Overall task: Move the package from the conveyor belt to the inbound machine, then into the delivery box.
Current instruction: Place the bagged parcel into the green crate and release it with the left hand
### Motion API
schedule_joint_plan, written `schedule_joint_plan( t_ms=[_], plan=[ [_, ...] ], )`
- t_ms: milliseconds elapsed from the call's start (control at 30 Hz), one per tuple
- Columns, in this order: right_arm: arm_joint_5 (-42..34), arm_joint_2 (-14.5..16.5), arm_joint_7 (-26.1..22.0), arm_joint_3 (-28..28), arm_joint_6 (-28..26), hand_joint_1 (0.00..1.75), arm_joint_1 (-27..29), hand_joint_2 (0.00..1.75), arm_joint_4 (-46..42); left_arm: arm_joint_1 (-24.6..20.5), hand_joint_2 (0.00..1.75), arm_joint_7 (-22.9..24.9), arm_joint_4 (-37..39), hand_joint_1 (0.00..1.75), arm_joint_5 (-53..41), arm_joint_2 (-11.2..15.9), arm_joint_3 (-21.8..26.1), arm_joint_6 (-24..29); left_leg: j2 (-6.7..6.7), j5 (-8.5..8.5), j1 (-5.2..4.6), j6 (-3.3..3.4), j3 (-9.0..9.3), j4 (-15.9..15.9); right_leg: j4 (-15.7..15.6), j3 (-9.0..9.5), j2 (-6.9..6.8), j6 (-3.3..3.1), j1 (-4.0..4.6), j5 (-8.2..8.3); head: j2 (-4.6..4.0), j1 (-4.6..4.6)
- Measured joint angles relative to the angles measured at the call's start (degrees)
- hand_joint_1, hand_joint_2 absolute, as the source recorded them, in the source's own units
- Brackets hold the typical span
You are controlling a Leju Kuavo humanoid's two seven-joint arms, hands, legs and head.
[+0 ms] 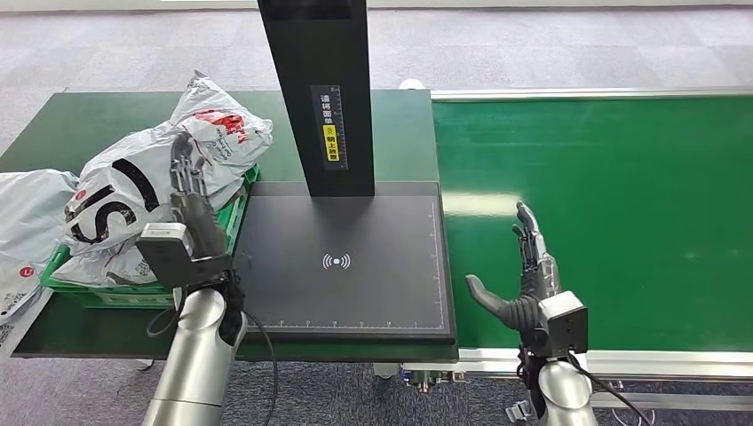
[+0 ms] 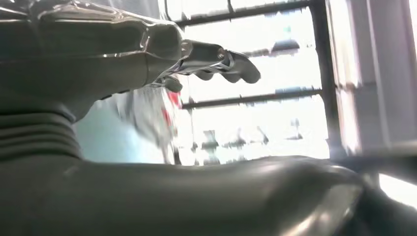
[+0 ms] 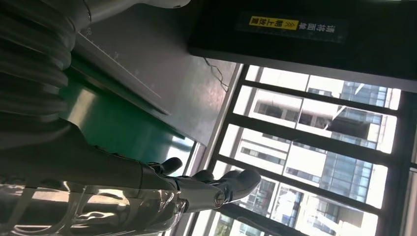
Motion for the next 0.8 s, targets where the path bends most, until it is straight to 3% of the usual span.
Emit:
schedule_joint_plan(
  t_ms=[100,233,400,633,800],
  plan=[
    [-2.2,0.1,0.0,0.8,1.0,0.00,0.0,0.00,0.8,2.4,1.75,0.4,-1.4,0.00,3.2,0.3,-4.6,-6.3,0.00,-0.02,0.00,0.01,0.00,0.0,0.0,-0.01,0.00,0.03,0.00,-0.03,0.00,0.00],
    [-4.2,0.5,2.9,1.8,-0.3,0.00,0.0,0.00,1.6,5.0,1.75,1.1,-2.5,0.00,4.0,0.6,-8.4,-8.4,0.00,-0.06,0.03,-0.04,-0.01,0.0,0.0,-0.03,0.01,0.04,0.00,-0.06,0.00,0.00],
    [-4.5,2.6,7.0,3.0,-7.0,0.00,0.5,0.00,2.0,7.1,1.75,1.3,-1.8,0.00,6.1,0.7,-10.3,-9.1,0.02,-0.06,0.05,-0.05,-0.01,0.0,0.0,-0.08,0.03,0.02,0.01,-0.08,0.00,-0.01],
    [-0.3,3.8,4.7,5.6,-13.3,0.00,1.2,0.00,-0.7,7.2,1.75,1.7,1.3,0.00,7.7,0.7,-11.2,-9.8,0.04,-0.06,0.02,-0.05,-0.01,0.0,0.0,-0.08,0.07,0.02,0.01,-0.07,0.01,0.00],
    [-2.4,3.8,2.7,6.4,-12.8,0.00,1.1,0.00,-1.9,7.1,1.75,2.5,2.9,0.00,8.4,0.8,-11.2,-10.0,0.03,-0.07,0.01,-0.05,-0.02,0.0,0.0,-0.07,0.07,0.03,0.00,-0.07,0.00,0.00]
  ],
)
